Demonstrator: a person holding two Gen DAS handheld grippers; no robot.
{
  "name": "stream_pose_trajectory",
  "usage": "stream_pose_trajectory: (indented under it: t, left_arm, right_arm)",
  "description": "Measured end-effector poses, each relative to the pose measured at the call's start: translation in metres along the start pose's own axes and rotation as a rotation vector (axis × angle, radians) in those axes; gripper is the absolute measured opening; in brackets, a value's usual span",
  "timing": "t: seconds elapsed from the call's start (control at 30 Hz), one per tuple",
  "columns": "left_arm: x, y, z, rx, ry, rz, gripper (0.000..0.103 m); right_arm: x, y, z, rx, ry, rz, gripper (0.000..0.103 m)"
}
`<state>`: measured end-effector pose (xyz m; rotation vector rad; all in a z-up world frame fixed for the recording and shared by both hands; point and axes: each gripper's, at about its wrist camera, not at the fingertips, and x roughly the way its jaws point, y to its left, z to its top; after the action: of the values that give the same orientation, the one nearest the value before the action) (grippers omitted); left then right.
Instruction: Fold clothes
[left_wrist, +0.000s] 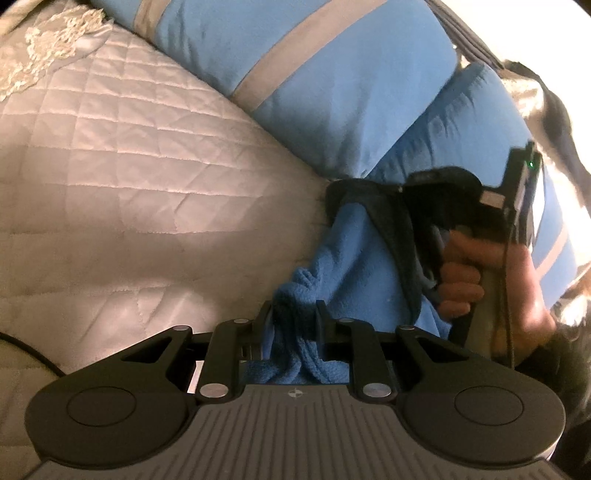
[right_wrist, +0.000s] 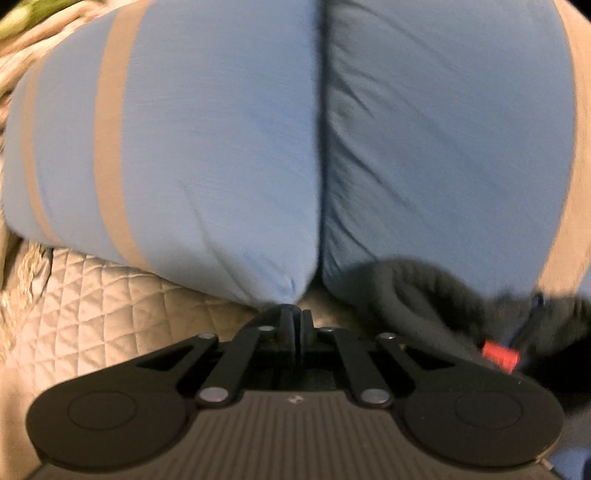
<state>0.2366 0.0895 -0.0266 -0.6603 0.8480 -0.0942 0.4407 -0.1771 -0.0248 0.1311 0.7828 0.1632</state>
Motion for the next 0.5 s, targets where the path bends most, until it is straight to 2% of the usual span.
stream_pose_trajectory:
  t: [0.03, 0.07, 0.1, 0.2, 0.33, 0.5]
  left_arm:
    - [0.000, 0.002, 0.001, -0.012, 0.003, 0.000, 0.018]
    - [0.001, 0.003, 0.001, -0.021, 0.006, -0.001, 0.018]
    - [0.001, 0.005, 0.001, -0.028, 0.008, -0.002, 0.018]
    - [0.001, 0.005, 0.002, -0.034, 0.010, 0.000, 0.018]
    - [0.000, 0.001, 0.001, -0.012, 0.006, 0.011, 0.018]
    - [0.001, -0.002, 0.000, 0.020, 0.003, 0.032, 0.018]
  right_arm:
    - [-0.001, -0.003, 0.000, 0.023, 0.003, 0.004, 0.007]
    - [-0.004, -0.004, 0.000, 0.039, -0.005, 0.019, 0.014]
    - [-0.008, -0.006, 0.000, 0.054, -0.015, 0.039, 0.033]
    - [-0.014, -0.004, 0.005, 0.014, -0.066, 0.025, 0.043]
    - [-0.007, -0.016, 0.015, 0.071, -0.054, 0.091, 0.053]
    - [0.023, -0.015, 0.025, 0.076, 0.030, 0.147, 0.058]
